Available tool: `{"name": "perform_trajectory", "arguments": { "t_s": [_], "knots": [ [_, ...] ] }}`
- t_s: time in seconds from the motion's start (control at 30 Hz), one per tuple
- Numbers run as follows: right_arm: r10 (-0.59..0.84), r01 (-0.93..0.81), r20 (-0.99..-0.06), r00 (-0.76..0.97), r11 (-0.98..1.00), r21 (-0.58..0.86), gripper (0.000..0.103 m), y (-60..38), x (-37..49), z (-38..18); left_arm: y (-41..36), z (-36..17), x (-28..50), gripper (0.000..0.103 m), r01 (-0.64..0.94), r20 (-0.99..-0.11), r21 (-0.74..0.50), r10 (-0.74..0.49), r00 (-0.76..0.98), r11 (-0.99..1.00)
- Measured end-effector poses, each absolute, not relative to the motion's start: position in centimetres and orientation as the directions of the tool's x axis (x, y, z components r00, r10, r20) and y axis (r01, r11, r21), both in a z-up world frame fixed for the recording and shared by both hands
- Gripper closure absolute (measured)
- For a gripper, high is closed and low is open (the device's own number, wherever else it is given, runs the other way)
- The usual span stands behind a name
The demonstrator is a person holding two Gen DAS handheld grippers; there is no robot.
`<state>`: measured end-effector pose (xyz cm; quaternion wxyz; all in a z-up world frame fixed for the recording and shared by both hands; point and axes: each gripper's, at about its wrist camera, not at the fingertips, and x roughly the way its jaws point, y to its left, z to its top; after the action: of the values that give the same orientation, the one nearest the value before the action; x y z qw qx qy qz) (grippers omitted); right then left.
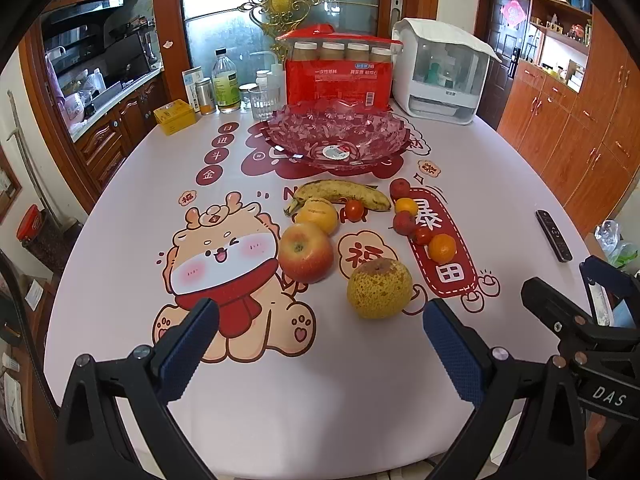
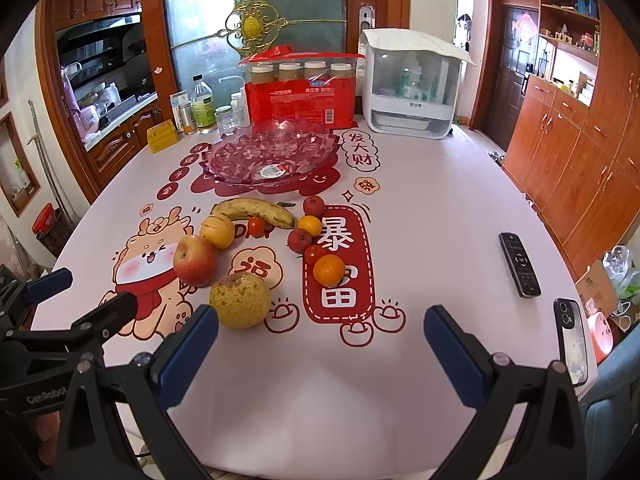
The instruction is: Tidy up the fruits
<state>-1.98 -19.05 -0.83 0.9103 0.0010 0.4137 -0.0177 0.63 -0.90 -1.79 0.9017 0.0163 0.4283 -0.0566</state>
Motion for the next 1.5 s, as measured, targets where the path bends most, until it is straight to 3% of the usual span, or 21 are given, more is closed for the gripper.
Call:
{"name": "perform_trajectory", "arguments": {
  "t_s": [0.7, 1.13, 1.5],
  "knots": [
    [0.007, 0.01, -0.72, 0.694, 1.0, 0.019, 0.001, -20.5, -1.1, 2.5, 0.2, 1.3, 1.7, 0.002, 0.1, -0.705, -0.042, -0.1, 0.702, 0.994],
    [-0.048, -0.002, -0.708, 0.705, 0.998, -0.07, 0.0, -20.1, 0.8, 2.0, 0.4, 1.3, 3.5, 0.002, 0.083, -0.658, -0.032, -0.083, 0.749, 0.996],
    [0.075, -0.104, -0.754, 0.653, 0.995, 0.009, 0.001, -19.0, 2.8, -1.7, 0.2, -1.8, 6.8, 0.001, 0.105, -0.725, 0.018, -0.06, 0.686, 0.994]
  ]
}}
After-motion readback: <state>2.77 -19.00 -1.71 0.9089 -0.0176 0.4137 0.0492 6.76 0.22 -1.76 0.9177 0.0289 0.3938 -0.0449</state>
